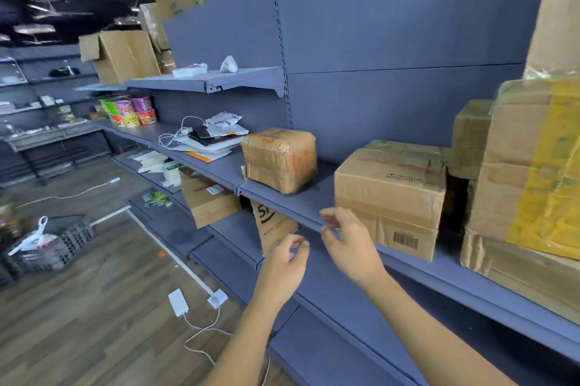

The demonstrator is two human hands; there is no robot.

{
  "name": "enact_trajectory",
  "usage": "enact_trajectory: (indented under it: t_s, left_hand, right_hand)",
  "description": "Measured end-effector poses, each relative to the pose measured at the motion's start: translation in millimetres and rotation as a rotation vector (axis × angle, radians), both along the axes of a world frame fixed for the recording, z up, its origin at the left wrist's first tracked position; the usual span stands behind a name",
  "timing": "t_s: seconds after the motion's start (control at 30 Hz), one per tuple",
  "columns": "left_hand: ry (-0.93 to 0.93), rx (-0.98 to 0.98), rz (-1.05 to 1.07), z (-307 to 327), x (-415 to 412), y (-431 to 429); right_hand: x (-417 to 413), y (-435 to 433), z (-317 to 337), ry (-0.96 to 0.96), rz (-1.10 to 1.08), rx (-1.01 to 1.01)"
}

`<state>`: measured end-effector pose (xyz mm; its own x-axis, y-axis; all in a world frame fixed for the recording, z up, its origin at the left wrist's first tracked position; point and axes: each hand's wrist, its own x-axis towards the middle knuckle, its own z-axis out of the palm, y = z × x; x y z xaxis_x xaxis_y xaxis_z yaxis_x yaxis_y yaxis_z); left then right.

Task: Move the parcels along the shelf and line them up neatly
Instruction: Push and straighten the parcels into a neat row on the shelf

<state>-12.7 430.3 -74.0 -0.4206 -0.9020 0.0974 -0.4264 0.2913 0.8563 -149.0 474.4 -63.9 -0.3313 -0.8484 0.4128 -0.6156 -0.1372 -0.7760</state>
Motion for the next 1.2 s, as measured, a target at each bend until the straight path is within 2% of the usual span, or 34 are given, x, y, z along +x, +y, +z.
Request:
enact_trajectory:
  t_s: [0.13, 0.4, 0.63, 0.73, 0.93, 1.0, 1.2]
  left_hand:
    - [0.027, 0.000, -0.035, 9.9, -6.5, -52.5]
    - [0.023, -0.066, -0.106, 25.6, -43.8, -138.1]
    - [0.334, -0.175, -0.234, 58.1, -113.0, -155.4]
    - [0.417, -0.199, -0.349, 80.4, -151.0, -156.8]
    - [0.391, -0.224, -0.581, 100.7, -219.5, -140.6]
    - [0.372, -0.238, -0.678, 111.4, -239.8, -126.2]
    - [0.500, -0.163, -0.924, 139.7, -276.0, -91.2]
  right_hand:
    - [-6.9, -52.4, 14.4, 0.071, 0.019, -0.054]
    - [-31.4, -127.2, 42.8, 0.013, -0.014, -0.148]
    - [-61.6, -107.8, 67.6, 0.042, -0.063, -0.268]
    - [-83.4, -90.5, 81.4, 0.136, -0.202, -0.299]
    - [-108.6, -36.3, 78.7, 0.232, -0.560, -0.219]
    - [-109.2, -13.8, 86.1, 0.242, -0.642, -0.228]
    - [-92.4, 37.4, 112.0, 0.335, -0.834, -0.285]
